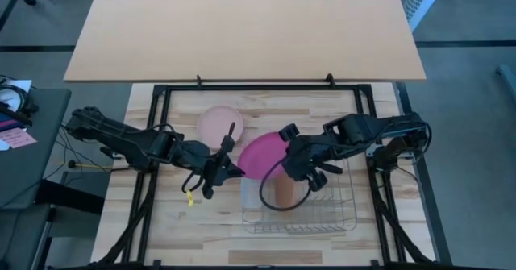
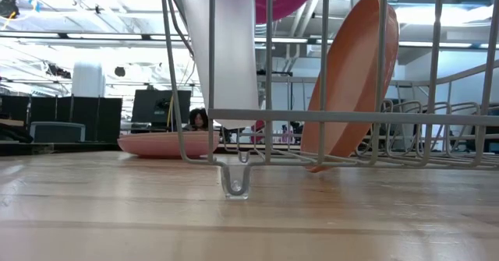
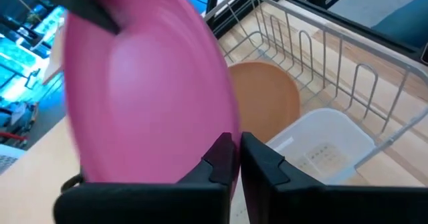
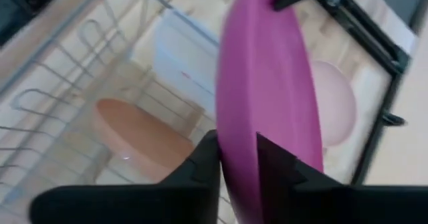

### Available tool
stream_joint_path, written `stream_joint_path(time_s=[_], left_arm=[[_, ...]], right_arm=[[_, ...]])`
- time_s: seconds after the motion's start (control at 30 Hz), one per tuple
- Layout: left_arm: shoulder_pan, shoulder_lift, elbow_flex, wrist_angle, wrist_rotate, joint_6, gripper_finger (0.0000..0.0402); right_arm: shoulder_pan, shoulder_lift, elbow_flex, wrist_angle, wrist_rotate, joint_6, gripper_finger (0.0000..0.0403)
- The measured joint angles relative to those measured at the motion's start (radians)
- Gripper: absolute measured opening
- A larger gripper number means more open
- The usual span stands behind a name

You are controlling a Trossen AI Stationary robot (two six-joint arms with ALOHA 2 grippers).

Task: Sort dishes
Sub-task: Put the pink plate in the dish rack

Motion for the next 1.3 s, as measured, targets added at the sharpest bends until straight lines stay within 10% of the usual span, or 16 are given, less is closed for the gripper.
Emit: stream_joint_path(time_s=[0.37,0.77,1.3], left_arm=[[0.001,-0.001,0.001,0.031,-0.131,-0.055,0.0088],[-0.002,-0.069,0.001,0.043,-0.051,-0.083,0.0188],[0.002,-0.165,0.001,0.151,-0.187,-0.102,0.0202]], right_arm=[[-0.005,0.000,0.000,-0.007,-0.042,0.016,0.0040],[0.018,-0.009,0.000,-0.060,-0.039,0.021,0.0040],[0.187,-0.062,0.164,-0.257,-0.047,-0.165,0.0032]])
